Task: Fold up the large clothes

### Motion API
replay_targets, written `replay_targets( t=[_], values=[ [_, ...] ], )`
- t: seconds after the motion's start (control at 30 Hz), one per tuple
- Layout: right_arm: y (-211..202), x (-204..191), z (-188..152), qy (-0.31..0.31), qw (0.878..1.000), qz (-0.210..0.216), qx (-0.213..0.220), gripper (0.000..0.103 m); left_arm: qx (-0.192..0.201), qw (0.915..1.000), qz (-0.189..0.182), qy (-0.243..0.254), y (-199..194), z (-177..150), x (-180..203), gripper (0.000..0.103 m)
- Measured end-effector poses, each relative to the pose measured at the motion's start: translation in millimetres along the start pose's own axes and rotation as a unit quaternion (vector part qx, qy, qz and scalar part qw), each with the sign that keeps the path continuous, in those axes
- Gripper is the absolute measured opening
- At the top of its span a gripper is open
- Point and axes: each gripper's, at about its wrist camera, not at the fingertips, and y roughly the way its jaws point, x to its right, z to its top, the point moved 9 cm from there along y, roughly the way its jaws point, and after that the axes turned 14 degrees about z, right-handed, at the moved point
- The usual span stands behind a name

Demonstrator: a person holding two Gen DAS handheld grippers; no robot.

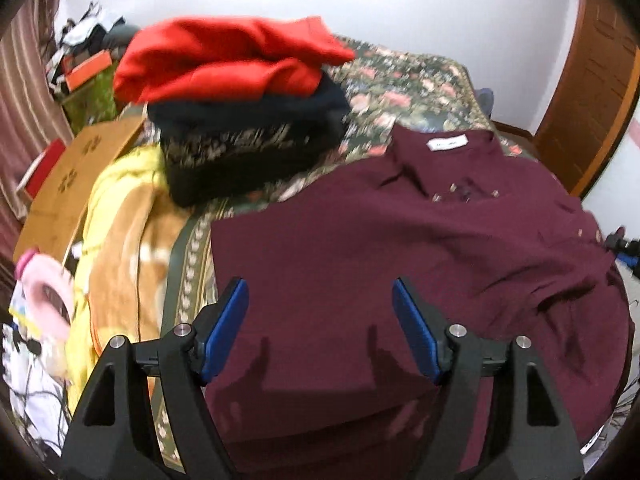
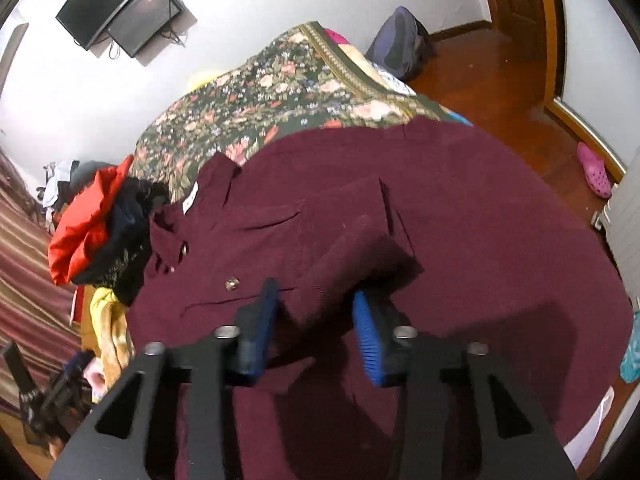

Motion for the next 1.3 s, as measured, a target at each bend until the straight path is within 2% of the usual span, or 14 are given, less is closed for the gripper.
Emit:
replay_targets(
  t=[0.23, 0.37, 0.43, 0.57, 0.63, 0.7, 0.73, 0.8, 0.87, 1.07, 1.13, 1.17, 1.23, 1.3],
  values=[
    [-36, -52, 35, -0.102, 0.993, -0.001, 0.055, 0.016, -0.028, 0.9990, -0.035, 0.007, 6, -21, 19, 0.073],
    [-34, -46, 28, -0.123, 0.991, -0.024, 0.046, 0.016, -0.044, 0.9974, -0.055, 0.016, 12, -32, 37, 0.073],
    [-23, -25, 19, -0.105, 0.993, -0.038, 0.027, 0.016, -0.056, 0.9964, -0.062, 0.017, 16, -37, 45, 0.073],
    [-4, 17, -3, -0.051, 0.998, -0.036, -0.016, 0.019, -0.070, 0.9950, -0.068, 0.018, 21, -47, 56, 0.073],
    [-4, 22, -12, -0.038, 0.999, -0.024, -0.024, 0.021, -0.071, 0.9950, -0.068, 0.018, 20, -47, 58, 0.073],
    [-9, 24, -15, -0.036, 0.999, -0.022, -0.024, 0.028, -0.071, 0.9950, -0.066, 0.020, 18, -44, 60, 0.073],
    [-15, 25, -15, -0.039, 0.999, -0.025, -0.022, 0.031, -0.070, 0.9952, -0.065, 0.021, 17, -41, 61, 0.073],
    [-27, 27, -11, -0.046, 0.998, -0.044, -0.011, 0.043, -0.065, 0.9955, -0.064, 0.023, 13, -35, 63, 0.073],
    [-43, 32, -6, -0.047, 0.997, -0.058, 0.004, 0.048, -0.055, 0.9960, -0.066, 0.026, 6, -27, 68, 0.073],
    [-101, 76, 3, 0.010, 0.995, -0.077, 0.064, 0.049, -0.010, 0.9965, -0.076, 0.031, -23, 5, 92, 0.073],
    [-116, 95, 2, 0.029, 0.992, -0.092, 0.081, 0.055, 0.003, 0.9960, -0.083, 0.031, -32, 15, 102, 0.073],
    [-122, 106, 0, 0.039, 0.990, -0.104, 0.089, 0.063, 0.011, 0.9956, -0.087, 0.032, -36, 21, 108, 0.073],
    [-131, 134, -10, 0.070, 0.984, -0.135, 0.096, 0.066, 0.020, 0.9951, -0.090, 0.037, -41, 28, 120, 0.073],
    [-130, 154, -22, 0.099, 0.981, -0.139, 0.089, 0.066, 0.024, 0.9948, -0.090, 0.041, -44, 32, 132, 0.073]
  ],
)
